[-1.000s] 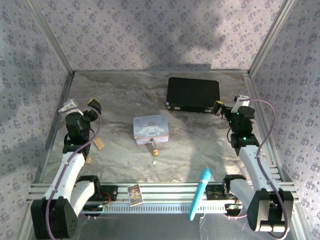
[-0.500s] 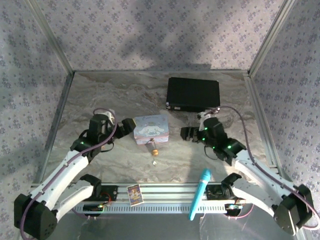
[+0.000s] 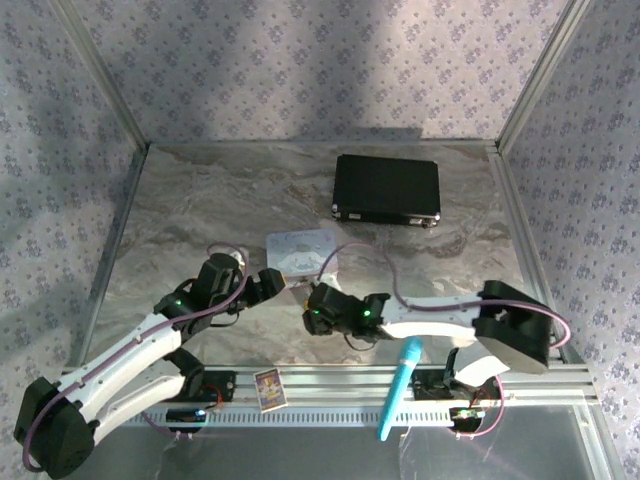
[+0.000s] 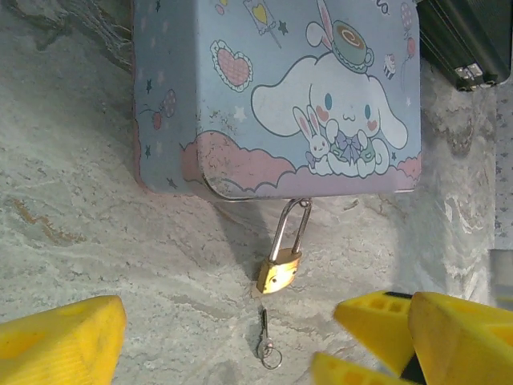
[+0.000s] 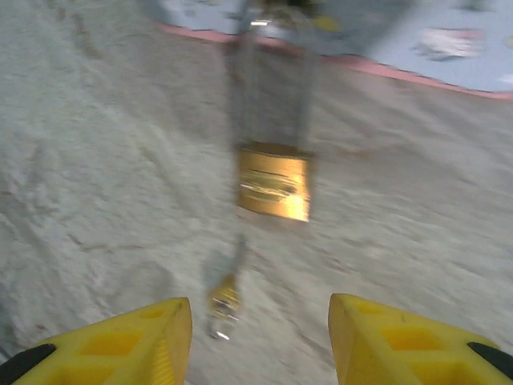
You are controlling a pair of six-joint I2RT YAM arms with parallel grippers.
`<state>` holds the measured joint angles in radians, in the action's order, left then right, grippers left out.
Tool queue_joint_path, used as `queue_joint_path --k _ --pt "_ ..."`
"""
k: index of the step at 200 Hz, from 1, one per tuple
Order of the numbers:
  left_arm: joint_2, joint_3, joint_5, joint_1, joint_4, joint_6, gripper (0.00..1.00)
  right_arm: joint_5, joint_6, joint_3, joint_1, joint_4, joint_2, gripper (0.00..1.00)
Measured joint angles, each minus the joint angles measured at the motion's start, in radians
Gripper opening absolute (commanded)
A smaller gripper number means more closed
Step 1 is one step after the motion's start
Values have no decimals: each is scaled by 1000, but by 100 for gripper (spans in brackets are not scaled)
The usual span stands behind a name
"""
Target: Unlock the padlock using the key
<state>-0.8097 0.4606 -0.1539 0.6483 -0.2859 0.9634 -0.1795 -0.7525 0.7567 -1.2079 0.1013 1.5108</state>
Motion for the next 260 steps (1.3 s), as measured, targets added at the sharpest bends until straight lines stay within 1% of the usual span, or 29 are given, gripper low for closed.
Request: queue_joint_path --k 18,40,52,60,71,96,103,134,182,192,203,215,218,233,252,260 --pt "0 0 -16 3 2 1 89 -5 -19 55 -22 -19 76 43" --pt "4 -5 -23 7 1 0 89 -46 -46 101 -43 18 112 42" --pt "11 -10 -22 7 1 0 89 -73 -66 128 -54 57 127 41" --pt "16 -12 -23 7 1 1 89 -84 -77 139 -58 76 135 37" --pt "16 -14 -24 6 1 1 89 -93 -90 141 -64 92 139 34" --pt "15 -14 -38 8 0 0 89 -106 -132 137 -85 128 141 33" --pt "15 -14 -40 8 0 0 89 -109 -143 137 -94 131 141 32" --pt "15 -14 -40 11 -3 0 89 -109 -164 130 -114 127 159 30" --pt "15 0 24 80 -57 -12 90 -116 -202 128 -113 127 185 30" --pt "15 2 31 86 -57 -12 90 -117 -208 125 -113 123 185 28" --pt "10 3 39 88 -56 -12 90 -120 -213 123 -113 121 185 23" --pt "1 3 44 93 -57 -12 90 -124 -225 122 -113 123 185 17" --pt "-1 3 44 93 -57 -12 90 -124 -224 122 -113 124 185 15" --pt "-9 5 58 106 -63 -12 91 -131 -230 121 -112 129 185 8" --pt "-13 19 80 129 -84 -12 91 -132 -231 116 -113 114 183 4" --pt "-10 23 90 138 -84 -11 89 -132 -231 105 -112 94 179 4"
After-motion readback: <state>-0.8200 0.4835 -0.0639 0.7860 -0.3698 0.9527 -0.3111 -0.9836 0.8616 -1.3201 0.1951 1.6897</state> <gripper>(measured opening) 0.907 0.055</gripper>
